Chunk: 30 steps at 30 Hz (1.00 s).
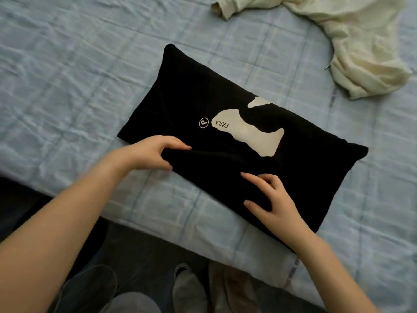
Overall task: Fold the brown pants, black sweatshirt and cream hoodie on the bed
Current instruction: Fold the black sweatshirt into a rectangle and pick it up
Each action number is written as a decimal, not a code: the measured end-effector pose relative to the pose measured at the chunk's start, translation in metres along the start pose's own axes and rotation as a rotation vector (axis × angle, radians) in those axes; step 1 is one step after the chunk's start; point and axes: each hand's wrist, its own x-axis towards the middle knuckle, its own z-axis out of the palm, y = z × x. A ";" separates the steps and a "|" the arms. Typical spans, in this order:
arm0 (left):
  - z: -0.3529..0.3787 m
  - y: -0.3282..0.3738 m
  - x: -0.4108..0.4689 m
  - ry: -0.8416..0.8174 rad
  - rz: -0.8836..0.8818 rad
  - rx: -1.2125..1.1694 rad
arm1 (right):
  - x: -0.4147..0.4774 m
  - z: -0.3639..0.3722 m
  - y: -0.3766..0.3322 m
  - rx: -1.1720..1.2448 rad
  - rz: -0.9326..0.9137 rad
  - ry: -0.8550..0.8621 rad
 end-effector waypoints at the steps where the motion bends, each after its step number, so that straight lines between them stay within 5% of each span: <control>1: -0.008 0.008 -0.001 -0.078 -0.030 0.148 | -0.003 -0.003 -0.002 -0.154 -0.056 -0.004; 3: -0.023 0.038 0.000 0.034 -0.109 0.354 | -0.005 -0.010 -0.012 -0.229 -0.119 0.109; 5: -0.031 0.077 0.008 0.369 0.082 0.430 | 0.007 -0.021 -0.024 -0.110 -0.096 0.314; 7: -0.027 0.111 0.028 0.525 0.294 0.452 | 0.034 -0.032 -0.033 -0.096 -0.071 0.493; 10: -0.003 0.129 0.069 0.478 0.185 0.613 | 0.089 -0.041 -0.039 -0.218 -0.001 0.591; 14: 0.073 0.089 0.074 0.460 0.154 0.638 | 0.103 0.001 -0.009 -0.431 0.231 0.434; 17: 0.117 0.050 0.065 0.427 0.191 0.689 | 0.080 0.044 0.019 -0.549 0.197 0.348; 26: 0.099 0.065 0.066 0.404 0.165 0.737 | 0.060 0.035 0.026 -0.581 0.249 0.397; 30: 0.119 0.088 0.057 0.446 0.463 0.766 | -0.003 0.039 0.058 -0.640 0.362 0.437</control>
